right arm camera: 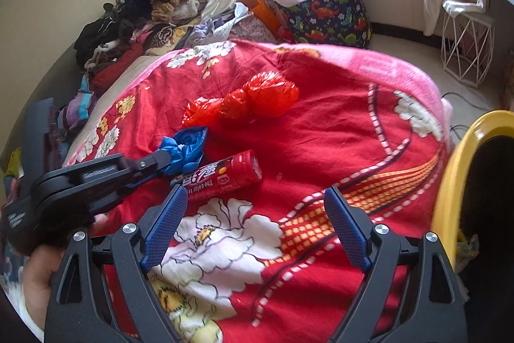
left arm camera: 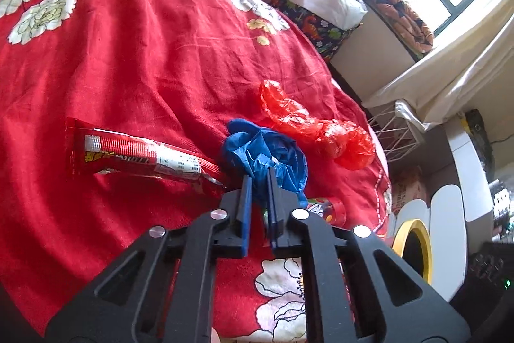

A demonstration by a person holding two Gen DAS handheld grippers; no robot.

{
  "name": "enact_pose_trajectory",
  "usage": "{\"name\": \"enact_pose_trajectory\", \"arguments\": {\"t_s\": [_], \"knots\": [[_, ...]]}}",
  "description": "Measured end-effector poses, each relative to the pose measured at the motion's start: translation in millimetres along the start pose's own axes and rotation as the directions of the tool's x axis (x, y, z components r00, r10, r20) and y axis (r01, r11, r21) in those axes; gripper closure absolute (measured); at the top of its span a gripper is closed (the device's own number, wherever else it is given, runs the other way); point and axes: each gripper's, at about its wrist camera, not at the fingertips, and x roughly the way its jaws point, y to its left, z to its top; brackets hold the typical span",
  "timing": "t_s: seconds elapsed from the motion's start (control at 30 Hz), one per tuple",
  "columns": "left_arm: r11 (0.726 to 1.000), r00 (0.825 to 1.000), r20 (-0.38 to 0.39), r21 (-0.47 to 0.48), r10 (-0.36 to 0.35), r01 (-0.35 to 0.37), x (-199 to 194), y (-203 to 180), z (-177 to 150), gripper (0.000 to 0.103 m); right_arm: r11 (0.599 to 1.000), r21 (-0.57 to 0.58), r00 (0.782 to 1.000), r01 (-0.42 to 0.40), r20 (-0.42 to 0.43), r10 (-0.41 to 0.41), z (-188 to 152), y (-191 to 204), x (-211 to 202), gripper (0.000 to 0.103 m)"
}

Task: Collect trash
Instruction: 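Grasp the blue plastic bag with the left tool while the right tool grasps the red can, then carry the red can with the right tool while the left tool carries the blue bag toward the bin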

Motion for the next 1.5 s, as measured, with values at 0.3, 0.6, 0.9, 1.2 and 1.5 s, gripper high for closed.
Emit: {"name": "enact_pose_trajectory", "arguments": {"t_s": [0.3,0.6,0.9,1.2,1.5], "knots": [[0.998,0.991,0.120,0.032,-0.064,0.060,-49.2,1.2,2.2,0.101,0.996,0.080,0.997,-0.026,-0.075,0.032,5.5,-1.8,39.9,0.019],[0.996,0.979,0.193,0.075,-0.062,0.048,-78.6,-5.5,2.3,0.101,0.987,0.129,0.984,-0.101,-0.137,0.118,18.3,6.7,68.0,0.035],[0.995,0.974,0.217,0.081,-0.065,0.049,-91.5,-10.6,-0.3,0.101,0.963,0.101,0.960,-0.249,-0.109,0.260,18.1,17.5,38.6,0.064],[0.991,0.969,0.230,0.120,-0.092,0.066,-101.3,-31.7,-4.9,0.101,0.973,-0.020,0.973,-0.230,0.004,0.230,20.1,17.4,-22.8,0.067],[0.982,0.965,0.228,0.170,-0.125,0.087,-108.0,-55.3,-12.3,0.101,0.989,-0.055,0.985,-0.138,0.101,0.143,17.5,-10.8,-73.7,0.069]]}}
